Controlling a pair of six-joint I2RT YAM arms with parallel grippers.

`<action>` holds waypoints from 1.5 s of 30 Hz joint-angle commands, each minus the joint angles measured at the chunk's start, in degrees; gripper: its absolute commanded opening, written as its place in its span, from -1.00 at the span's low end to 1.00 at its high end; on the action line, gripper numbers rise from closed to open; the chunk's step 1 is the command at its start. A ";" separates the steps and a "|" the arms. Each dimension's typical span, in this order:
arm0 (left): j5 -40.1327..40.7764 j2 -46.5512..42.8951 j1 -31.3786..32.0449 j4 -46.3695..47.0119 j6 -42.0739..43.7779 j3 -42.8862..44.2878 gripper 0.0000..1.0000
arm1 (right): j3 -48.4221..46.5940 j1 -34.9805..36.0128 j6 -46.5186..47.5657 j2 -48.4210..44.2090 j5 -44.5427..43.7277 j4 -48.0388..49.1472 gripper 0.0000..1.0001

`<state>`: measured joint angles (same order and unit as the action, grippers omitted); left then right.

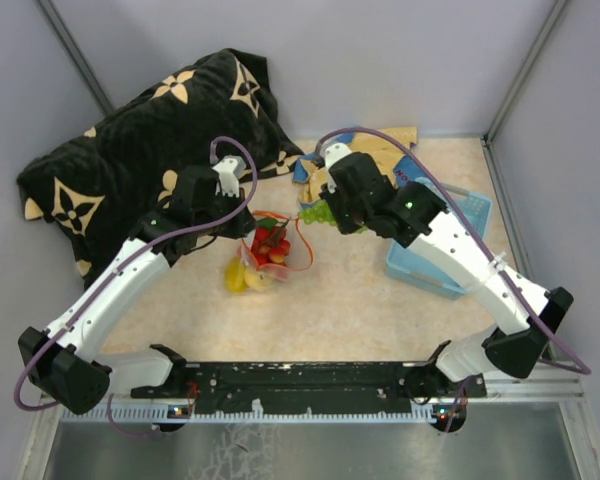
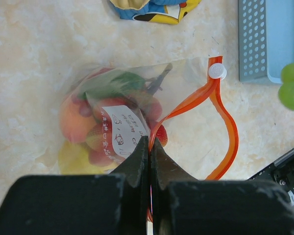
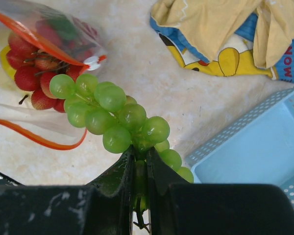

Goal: Place the food in the zip-top bag and seal the zipper
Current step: Place the fake fruit in the zipper food storage bag.

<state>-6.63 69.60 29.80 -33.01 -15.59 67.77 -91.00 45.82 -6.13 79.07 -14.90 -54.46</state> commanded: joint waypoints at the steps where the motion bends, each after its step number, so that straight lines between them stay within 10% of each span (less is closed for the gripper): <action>1: -1.14 0.09 -0.13 3.22 0.52 0.51 -1.00 | -5.66 4.69 2.16 1.91 -4.24 -3.05 -0.94; 28: -4.20 -0.35 -0.16 3.92 -2.27 -0.61 -1.00 | 13.49 24.53 24.05 3.56 -24.53 26.47 -1.00; 45: -6.27 -0.52 -0.11 4.77 -2.93 -0.86 -1.00 | 15.04 26.59 30.21 9.50 -17.23 35.42 -0.99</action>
<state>-11.00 69.76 29.80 -31.27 -18.09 66.92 -76.42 71.85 21.41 88.25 -34.20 -24.51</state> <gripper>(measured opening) 0.014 0.105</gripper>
